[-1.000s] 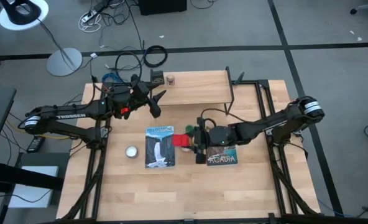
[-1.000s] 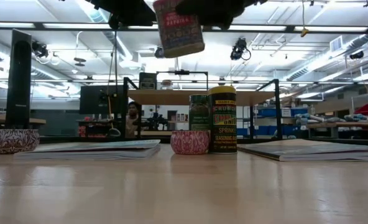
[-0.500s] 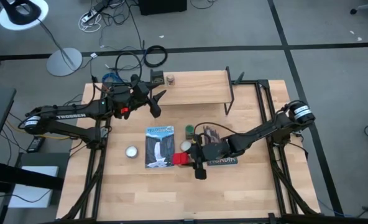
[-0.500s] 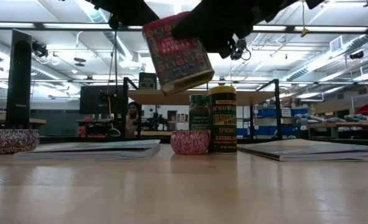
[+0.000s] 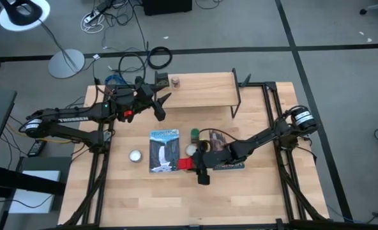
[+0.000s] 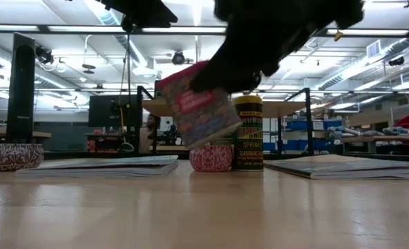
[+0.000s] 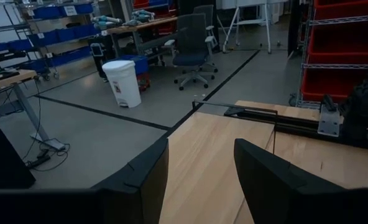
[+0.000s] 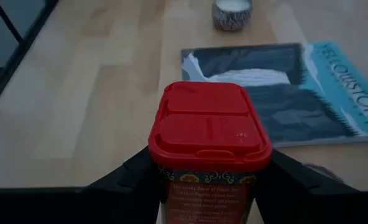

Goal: Shelf spices
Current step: Remove the red spice from the shelf

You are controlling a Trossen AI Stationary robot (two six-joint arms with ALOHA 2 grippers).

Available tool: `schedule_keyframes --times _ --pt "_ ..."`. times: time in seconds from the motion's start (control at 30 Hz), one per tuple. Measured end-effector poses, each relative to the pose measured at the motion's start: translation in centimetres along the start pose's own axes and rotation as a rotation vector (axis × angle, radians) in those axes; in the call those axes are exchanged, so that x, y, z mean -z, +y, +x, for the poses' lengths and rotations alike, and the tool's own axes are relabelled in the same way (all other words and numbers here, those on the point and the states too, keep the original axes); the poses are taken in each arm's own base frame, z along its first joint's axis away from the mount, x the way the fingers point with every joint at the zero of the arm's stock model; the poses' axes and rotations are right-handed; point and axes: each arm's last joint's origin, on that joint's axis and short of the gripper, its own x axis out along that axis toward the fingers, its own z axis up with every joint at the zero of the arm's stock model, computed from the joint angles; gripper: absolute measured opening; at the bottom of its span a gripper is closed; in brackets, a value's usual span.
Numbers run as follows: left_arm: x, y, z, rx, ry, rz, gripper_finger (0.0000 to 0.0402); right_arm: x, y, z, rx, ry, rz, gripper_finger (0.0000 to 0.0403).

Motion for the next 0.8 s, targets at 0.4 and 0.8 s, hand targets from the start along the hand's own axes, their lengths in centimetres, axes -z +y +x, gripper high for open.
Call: schedule_keyframes --times 0.4,0.8 --pt "0.2 0.0 0.0 0.002 0.018 0.009 0.0188 -0.5 -0.2 2.1 -0.033 -0.175 -0.021 0.0197" --pt "0.2 0.0 0.0 0.002 0.020 0.010 0.0188 -5.1 -2.2 0.5 -0.033 -0.426 -0.106 0.0197"
